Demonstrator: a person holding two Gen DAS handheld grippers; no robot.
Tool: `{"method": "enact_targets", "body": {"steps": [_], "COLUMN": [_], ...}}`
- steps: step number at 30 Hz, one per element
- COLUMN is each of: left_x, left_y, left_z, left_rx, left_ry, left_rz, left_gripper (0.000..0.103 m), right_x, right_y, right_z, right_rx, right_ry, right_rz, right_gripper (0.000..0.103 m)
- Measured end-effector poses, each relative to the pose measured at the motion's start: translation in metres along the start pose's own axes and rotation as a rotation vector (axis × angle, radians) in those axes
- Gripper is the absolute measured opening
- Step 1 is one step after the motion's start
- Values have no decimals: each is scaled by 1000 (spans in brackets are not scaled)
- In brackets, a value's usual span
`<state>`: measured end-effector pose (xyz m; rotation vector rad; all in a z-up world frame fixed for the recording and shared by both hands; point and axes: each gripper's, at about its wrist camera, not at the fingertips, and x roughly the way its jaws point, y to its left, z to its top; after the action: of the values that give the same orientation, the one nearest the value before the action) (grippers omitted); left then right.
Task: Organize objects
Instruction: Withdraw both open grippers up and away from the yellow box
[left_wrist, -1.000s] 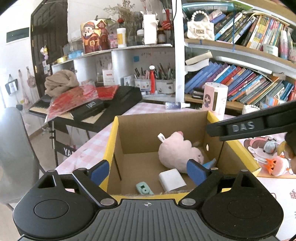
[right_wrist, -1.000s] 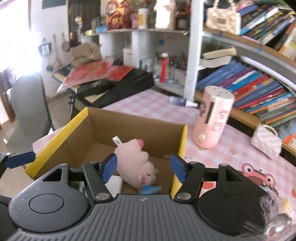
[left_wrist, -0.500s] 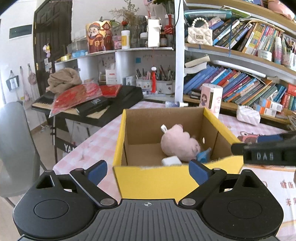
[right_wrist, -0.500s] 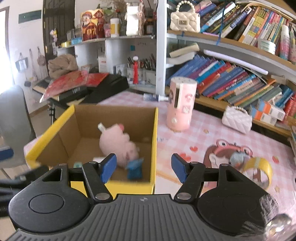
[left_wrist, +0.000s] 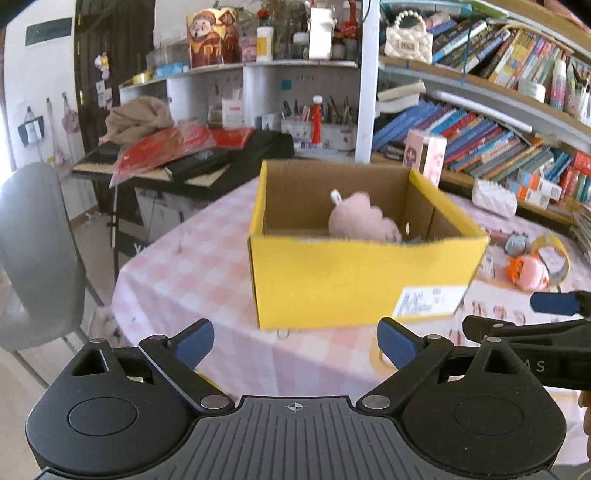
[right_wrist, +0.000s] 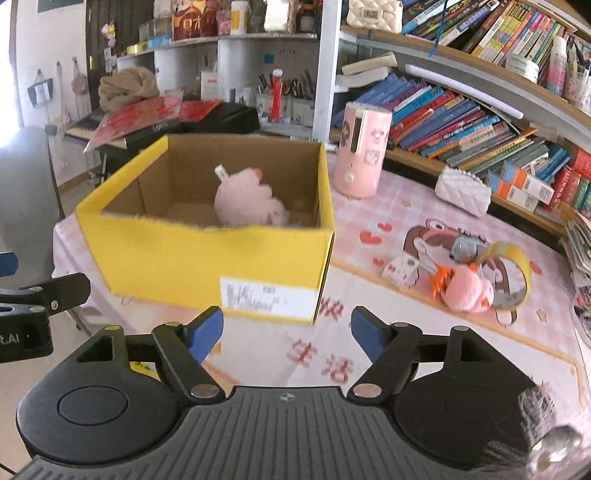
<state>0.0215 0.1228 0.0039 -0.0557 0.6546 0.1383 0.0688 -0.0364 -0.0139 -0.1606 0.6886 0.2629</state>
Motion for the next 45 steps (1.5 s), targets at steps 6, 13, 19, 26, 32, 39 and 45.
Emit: {"method": "enact_targets", "body": {"steps": [6,13,19,26,32,39,45], "left_x": [-7,-13,-16,-16,-11,-3,6], "left_y": [0,-5,-17,-39,-66,-101,-134], "left_z": [-15,-28,-38,-41,-36,-32,-27], "left_rx": [30,62,112,168,223,284,318], "left_ry": [44,76,103,112,105,106,112], "left_rz": [1,-17,-69,-140,-208,-279,-321], "left_gripper": [97,97,98,98,98,98,98], "right_x": [-9,-19,-29,-40,-51,-59,-59], "right_y": [11,15,9,-11,-37,-70,-99], "right_z": [-19,-36,-51,-66,-75,-86,-90], "right_rx": [-15,-9,33,94,154,224,264], "right_ry": [31,49,65,84,87,102,114], "right_rz": [-5,-18,-52,-117,-187,-263,-308], "right_gripper": [89,92,92,92,92,92,93]}}
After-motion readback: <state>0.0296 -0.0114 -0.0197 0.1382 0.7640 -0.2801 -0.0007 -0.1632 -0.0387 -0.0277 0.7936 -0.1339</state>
